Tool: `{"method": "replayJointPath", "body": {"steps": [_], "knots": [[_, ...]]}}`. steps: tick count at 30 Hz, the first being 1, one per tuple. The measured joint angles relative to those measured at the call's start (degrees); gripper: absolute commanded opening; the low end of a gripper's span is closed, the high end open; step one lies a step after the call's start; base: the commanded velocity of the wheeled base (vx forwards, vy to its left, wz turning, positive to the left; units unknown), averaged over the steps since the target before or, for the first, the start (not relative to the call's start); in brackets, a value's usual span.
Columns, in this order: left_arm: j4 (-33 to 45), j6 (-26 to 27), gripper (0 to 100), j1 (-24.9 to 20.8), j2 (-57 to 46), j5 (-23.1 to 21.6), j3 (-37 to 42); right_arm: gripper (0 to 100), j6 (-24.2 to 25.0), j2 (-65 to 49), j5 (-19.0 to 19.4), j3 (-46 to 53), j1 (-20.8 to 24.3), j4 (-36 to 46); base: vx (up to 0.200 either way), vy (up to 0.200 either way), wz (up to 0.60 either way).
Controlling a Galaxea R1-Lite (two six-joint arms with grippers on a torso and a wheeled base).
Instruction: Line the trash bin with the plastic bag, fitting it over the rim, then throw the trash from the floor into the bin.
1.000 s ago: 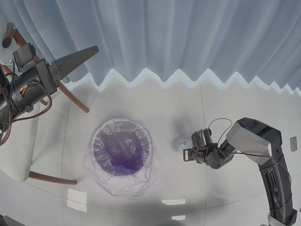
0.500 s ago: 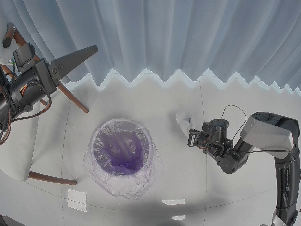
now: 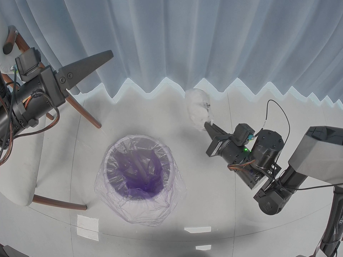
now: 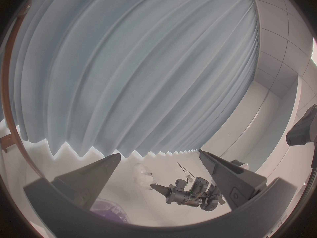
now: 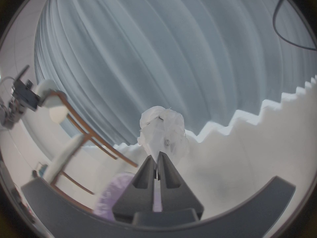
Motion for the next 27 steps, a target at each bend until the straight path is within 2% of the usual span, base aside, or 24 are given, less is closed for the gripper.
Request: {"method": "replayJointPath", "body": {"steps": [7,11,18,23,27], "knots": [[0.00,0.00,100,-1.35,0.11,-0.04,0.09,0,7.58,-0.94,0.20,-1.71,9.53,-0.07,0.000,0.000,0.00],[-0.05,-0.02,100,-1.66,0.16,-0.06,0.00,0,9.95,2.51,0.07,-3.13,12.97,-0.02,0.000,0.000,0.00],[0.00,-0.05,100,-2.02,0.24,-0.13,-0.05,0,12.32,10.07,-1.10,-7.33,15.46,0.00,0.000,0.000,0.00],[0.01,-0.05,100,-2.34,0.33,-0.11,0.11,0,15.09,14.28,-3.29,-11.24,16.26,-0.02,0.000,0.000,0.00],[0.01,-0.02,100,-2.46,0.40,-0.11,0.22,0,17.64,16.10,-3.45,-12.15,17.51,-0.05,0.000,0.000,0.00]]}}
